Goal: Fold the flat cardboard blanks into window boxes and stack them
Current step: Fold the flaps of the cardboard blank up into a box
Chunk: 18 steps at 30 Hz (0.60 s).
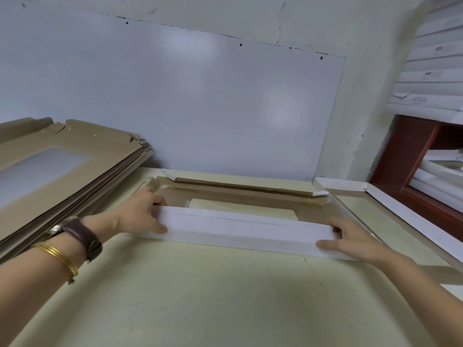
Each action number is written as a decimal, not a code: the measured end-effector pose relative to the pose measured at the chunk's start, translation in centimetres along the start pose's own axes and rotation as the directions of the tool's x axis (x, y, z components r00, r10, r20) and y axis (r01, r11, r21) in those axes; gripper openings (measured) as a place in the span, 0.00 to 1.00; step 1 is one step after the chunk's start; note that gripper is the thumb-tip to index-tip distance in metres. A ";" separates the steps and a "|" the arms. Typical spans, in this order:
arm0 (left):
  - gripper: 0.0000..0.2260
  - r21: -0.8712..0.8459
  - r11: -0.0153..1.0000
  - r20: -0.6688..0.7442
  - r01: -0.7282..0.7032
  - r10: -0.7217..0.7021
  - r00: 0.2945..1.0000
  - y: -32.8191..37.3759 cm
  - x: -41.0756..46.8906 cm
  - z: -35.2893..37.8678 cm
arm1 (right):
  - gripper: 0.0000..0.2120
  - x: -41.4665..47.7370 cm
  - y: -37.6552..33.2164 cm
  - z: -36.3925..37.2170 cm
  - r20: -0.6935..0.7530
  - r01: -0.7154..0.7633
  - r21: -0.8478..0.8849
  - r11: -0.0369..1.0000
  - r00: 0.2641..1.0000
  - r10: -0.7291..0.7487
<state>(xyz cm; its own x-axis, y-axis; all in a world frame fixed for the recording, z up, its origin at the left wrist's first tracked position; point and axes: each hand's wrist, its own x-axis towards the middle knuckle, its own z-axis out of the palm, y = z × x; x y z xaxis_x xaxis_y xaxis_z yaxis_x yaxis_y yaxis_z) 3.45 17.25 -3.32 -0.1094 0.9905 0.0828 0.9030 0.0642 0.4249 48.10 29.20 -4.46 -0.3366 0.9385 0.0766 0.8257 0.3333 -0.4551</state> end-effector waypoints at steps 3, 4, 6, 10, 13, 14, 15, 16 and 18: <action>0.14 -0.015 1.000 -0.005 0.002 -0.002 1.000 -0.2 -0.6 0.0 | 0.21 -0.7 0.2 -0.7 -0.011 0.042 0.046 0.998 0.999 -0.041; 0.15 -0.019 1.000 0.004 0.010 -0.010 1.000 -0.3 -0.7 0.0 | 0.22 -1.0 0.3 -0.8 -0.002 0.048 0.072 0.996 0.999 -0.048; 0.18 -0.022 0.999 0.032 0.029 -0.028 0.999 -0.4 -0.9 0.1 | 0.23 -1.2 0.4 -0.8 0.003 0.059 0.086 0.995 0.998 -0.060; 0.17 0.089 0.995 0.092 0.043 -0.051 0.994 -0.4 -1.0 0.7 | 0.23 -1.4 0.7 -0.2 0.002 0.056 0.039 0.998 0.998 -0.057; 0.13 0.181 0.982 0.086 0.048 -0.064 0.994 -0.4 -0.8 1.6 | 0.22 -1.2 1.0 0.9 0.021 0.024 0.014 1.000 0.999 -0.025; 0.12 0.190 0.980 0.077 0.052 -0.068 0.995 -0.3 -0.7 1.9 | 0.21 -1.1 1.0 1.3 0.012 0.010 -0.006 1.000 1.000 -0.010; 0.11 0.183 0.982 0.066 0.054 -0.067 0.996 -0.3 -0.6 2.2 | 0.21 -1.1 0.9 1.6 0.002 -0.002 -0.030 1.000 1.000 0.002; 0.10 0.169 0.984 0.055 0.052 -0.062 0.997 -0.3 -0.6 2.5 | 0.20 -1.1 0.9 1.9 -0.003 -0.018 -0.058 0.998 1.000 0.018; 0.10 0.186 0.982 0.051 0.020 -0.030 0.998 -0.2 -0.5 3.0 | 0.19 -1.0 0.8 2.4 0.002 -0.024 -0.112 0.993 1.000 0.024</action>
<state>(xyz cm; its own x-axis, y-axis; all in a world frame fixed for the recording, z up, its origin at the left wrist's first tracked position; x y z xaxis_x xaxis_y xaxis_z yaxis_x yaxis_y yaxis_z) 4.56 17.09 -6.18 -0.1148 0.9931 0.0241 0.9622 0.1051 0.2514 48.04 28.30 -7.01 -0.3172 0.9462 0.0638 0.8792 0.3186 -0.3543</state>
